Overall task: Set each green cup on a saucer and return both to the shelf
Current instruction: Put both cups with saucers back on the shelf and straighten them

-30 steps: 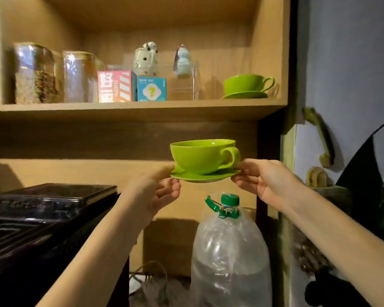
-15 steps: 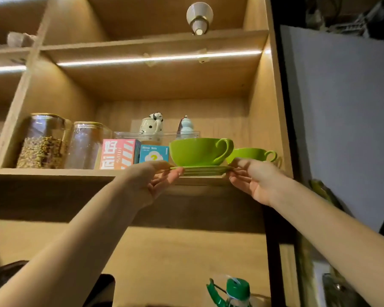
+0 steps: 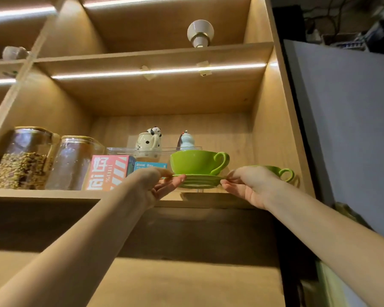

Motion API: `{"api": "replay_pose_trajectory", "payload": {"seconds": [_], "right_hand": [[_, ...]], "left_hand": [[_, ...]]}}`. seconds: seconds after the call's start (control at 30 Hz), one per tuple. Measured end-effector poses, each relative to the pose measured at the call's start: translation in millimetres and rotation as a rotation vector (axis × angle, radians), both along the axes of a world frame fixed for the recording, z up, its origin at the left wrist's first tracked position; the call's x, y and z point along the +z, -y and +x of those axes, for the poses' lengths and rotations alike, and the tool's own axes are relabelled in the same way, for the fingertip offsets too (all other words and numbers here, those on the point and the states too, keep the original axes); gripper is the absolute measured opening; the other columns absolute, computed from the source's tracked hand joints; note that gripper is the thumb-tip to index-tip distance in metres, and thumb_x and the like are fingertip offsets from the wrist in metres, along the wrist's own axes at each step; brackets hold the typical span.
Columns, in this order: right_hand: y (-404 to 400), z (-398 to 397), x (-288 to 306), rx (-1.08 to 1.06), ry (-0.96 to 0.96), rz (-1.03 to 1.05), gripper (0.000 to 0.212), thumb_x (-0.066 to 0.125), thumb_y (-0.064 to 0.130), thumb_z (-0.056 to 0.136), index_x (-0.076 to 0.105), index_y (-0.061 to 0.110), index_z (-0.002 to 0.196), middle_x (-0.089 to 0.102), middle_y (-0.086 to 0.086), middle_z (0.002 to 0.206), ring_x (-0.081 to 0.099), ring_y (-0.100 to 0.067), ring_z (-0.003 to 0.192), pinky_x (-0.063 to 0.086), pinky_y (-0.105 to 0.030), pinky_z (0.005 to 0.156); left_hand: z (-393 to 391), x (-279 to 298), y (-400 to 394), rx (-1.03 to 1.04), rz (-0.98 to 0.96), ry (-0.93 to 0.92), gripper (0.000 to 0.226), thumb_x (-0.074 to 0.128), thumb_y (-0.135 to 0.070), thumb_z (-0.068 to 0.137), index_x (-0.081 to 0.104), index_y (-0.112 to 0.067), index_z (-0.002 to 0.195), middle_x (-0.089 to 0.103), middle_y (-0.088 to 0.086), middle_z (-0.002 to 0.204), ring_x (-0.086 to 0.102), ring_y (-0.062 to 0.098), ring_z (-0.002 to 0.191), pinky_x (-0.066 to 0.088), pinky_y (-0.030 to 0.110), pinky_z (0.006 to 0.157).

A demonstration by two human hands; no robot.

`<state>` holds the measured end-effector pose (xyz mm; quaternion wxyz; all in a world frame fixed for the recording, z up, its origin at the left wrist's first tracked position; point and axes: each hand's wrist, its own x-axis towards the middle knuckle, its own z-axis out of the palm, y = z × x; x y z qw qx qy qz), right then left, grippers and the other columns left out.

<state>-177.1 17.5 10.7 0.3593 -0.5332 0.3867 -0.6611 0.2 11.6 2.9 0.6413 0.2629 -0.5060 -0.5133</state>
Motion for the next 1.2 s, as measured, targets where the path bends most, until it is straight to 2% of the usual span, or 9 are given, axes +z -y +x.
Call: {"api": "replay_pose_trajectory", "payload": {"seconds": [0.17,0.27,0.47,0.67,0.9,1.0,1.1,1.17,1.2], "right_hand": [[21.0,-0.7,-1.5,-0.036,0.029,-0.015,0.007,0.046,-0.009,0.088,0.053,-0.007,0.087,0.056,-0.018,0.066,0.06,-0.016,0.035,0.048,-0.02,0.03],[26.5,0.2,-3.6,-0.084,0.033,-0.04,0.015,0.046,-0.011,0.087,0.049,-0.007,0.102,0.055,-0.019,0.069,0.06,-0.022,0.052,0.051,-0.022,0.032],[35.1,4.7,-5.6,-0.161,0.034,-0.054,0.027,0.045,-0.012,0.087,0.046,-0.008,0.114,0.054,-0.02,0.071,0.06,-0.024,0.052,0.051,-0.023,0.032],[39.8,6.1,-7.3,-0.219,0.04,-0.079,0.028,0.044,-0.01,0.088,0.044,-0.005,0.115,0.055,-0.025,0.099,0.06,-0.023,0.051,0.051,-0.024,0.032],[34.6,11.4,-6.6,-0.297,0.002,-0.042,0.027,0.046,-0.008,0.089,0.046,-0.007,0.115,0.049,-0.017,0.072,0.057,-0.024,0.046,0.045,-0.024,0.026],[28.2,12.2,-7.1,-0.26,-0.076,-0.033,0.028,0.046,-0.004,0.091,0.044,-0.009,0.118,0.051,-0.017,0.069,0.054,-0.022,0.049,0.043,-0.022,0.026],[23.4,5.6,-11.8,-0.252,-0.167,-0.094,0.025,0.047,0.005,0.093,0.052,-0.009,0.112,0.051,-0.013,0.065,0.054,-0.02,0.051,0.046,-0.02,0.03],[22.5,-3.4,-23.4,-0.472,-0.372,-0.346,0.027,0.046,0.013,0.094,0.059,-0.006,0.109,0.061,-0.012,0.07,0.062,-0.019,0.056,0.053,-0.021,0.042],[20.8,-6.6,-32.0,-0.61,-0.512,-0.518,0.027,0.045,0.014,0.094,0.061,0.0,0.111,0.067,-0.011,0.08,0.066,-0.019,0.066,0.057,-0.022,0.054]], "left_hand": [[-4.9,3.7,20.0,0.043,-0.004,0.043,0.017,0.047,0.003,0.088,0.049,0.005,0.071,0.058,0.016,0.033,0.057,0.016,0.027,0.047,0.02,0.03],[-7.2,1.9,28.0,0.032,-0.002,0.038,0.015,0.046,0.004,0.088,0.048,0.006,0.073,0.058,0.016,0.033,0.057,0.016,0.027,0.047,0.02,0.03],[-8.3,-0.8,34.8,0.049,-0.002,0.029,0.013,0.049,0.003,0.086,0.049,0.005,0.074,0.059,0.016,0.035,0.059,0.017,0.029,0.05,0.022,0.037],[-12.1,-3.6,35.6,0.039,-0.004,0.029,0.006,0.049,0.005,0.086,0.048,0.005,0.08,0.063,0.02,0.051,0.06,0.018,0.03,0.051,0.022,0.033],[-16.2,-6.6,35.7,0.113,-0.029,0.047,0.017,0.048,0.0,0.089,0.045,-0.001,0.072,0.057,0.011,0.031,0.058,0.014,0.028,0.049,0.02,0.036],[-18.9,-12.2,32.1,0.117,-0.041,-0.015,0.021,0.048,-0.002,0.09,0.042,-0.003,0.07,0.059,0.012,0.034,0.057,0.013,0.027,0.05,0.021,0.036],[-19.2,-17.1,25.6,0.11,-0.068,-0.081,0.021,0.049,-0.008,0.09,0.039,-0.006,0.071,0.061,0.017,0.062,0.059,0.015,0.03,0.052,0.024,0.039],[-17.2,-23.1,27.5,0.247,-0.151,-0.035,0.023,0.043,-0.013,0.093,0.041,-0.005,0.071,0.06,0.017,0.065,0.063,0.019,0.036,0.056,0.031,0.046],[-16.2,-27.4,30.4,0.436,-0.258,0.096,0.024,0.04,-0.014,0.092,0.046,-0.002,0.072,0.061,0.017,0.067,0.067,0.023,0.047,0.06,0.037,0.056]]}}
